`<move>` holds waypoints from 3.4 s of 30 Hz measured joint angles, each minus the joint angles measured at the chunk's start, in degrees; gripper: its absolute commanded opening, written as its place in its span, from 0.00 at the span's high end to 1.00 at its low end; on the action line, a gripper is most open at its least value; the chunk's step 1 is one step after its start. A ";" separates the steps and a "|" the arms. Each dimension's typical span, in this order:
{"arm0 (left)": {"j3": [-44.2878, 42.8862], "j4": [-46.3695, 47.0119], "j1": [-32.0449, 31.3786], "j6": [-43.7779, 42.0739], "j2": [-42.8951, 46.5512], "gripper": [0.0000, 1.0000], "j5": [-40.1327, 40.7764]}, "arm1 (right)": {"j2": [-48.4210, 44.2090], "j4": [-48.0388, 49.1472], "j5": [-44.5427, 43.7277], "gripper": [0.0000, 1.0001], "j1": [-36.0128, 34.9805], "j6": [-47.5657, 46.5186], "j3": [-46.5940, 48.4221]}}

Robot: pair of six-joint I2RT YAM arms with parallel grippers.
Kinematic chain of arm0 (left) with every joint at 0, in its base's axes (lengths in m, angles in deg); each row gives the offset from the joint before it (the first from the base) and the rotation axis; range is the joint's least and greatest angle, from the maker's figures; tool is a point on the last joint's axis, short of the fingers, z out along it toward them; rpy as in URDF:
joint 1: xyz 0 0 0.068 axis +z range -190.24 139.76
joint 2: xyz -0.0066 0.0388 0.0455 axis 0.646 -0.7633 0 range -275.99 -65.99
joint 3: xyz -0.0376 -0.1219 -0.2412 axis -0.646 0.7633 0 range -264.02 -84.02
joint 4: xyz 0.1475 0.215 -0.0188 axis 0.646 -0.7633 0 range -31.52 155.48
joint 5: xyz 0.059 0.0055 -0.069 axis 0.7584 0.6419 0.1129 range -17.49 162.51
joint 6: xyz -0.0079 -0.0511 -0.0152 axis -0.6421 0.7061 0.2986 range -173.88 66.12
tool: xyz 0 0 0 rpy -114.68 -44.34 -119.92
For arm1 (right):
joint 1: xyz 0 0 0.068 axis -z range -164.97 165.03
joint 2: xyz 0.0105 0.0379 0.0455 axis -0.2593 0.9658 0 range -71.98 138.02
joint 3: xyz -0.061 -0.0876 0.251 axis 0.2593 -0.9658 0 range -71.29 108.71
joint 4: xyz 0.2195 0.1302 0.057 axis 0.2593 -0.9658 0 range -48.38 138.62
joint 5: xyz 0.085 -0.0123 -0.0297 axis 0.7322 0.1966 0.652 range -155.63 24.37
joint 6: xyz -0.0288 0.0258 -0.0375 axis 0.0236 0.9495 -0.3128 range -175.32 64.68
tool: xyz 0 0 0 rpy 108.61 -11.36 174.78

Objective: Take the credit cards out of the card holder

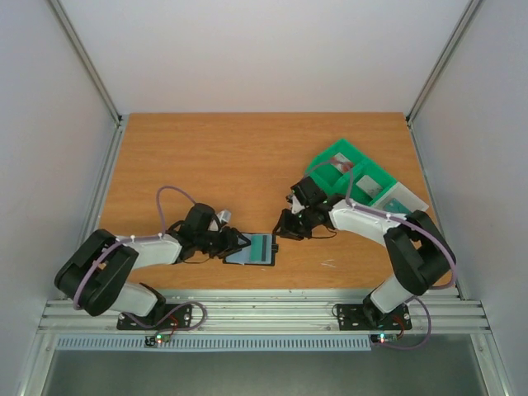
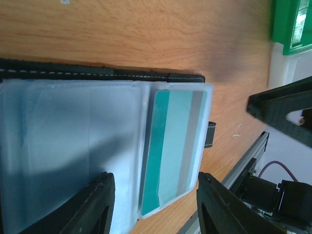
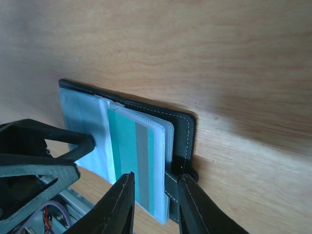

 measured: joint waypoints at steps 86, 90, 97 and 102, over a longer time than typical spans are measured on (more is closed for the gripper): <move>2.60 -9.11 -3.10 4.13 16.15 1.00 8.07 | 4.37 3.17 -7.48 0.82 -4.33 1.42 -2.36; 2.16 -11.52 -3.08 2.34 18.73 1.00 9.20 | 2.12 0.66 -8.26 0.81 -4.31 1.42 -1.57; -0.13 -15.93 -3.30 -3.23 24.63 1.00 12.66 | -3.78 -5.57 -9.09 0.79 -4.31 2.32 3.08; -0.98 -17.49 -6.34 -10.99 32.54 1.00 18.21 | -7.08 -11.13 -9.01 0.78 -4.31 6.01 7.39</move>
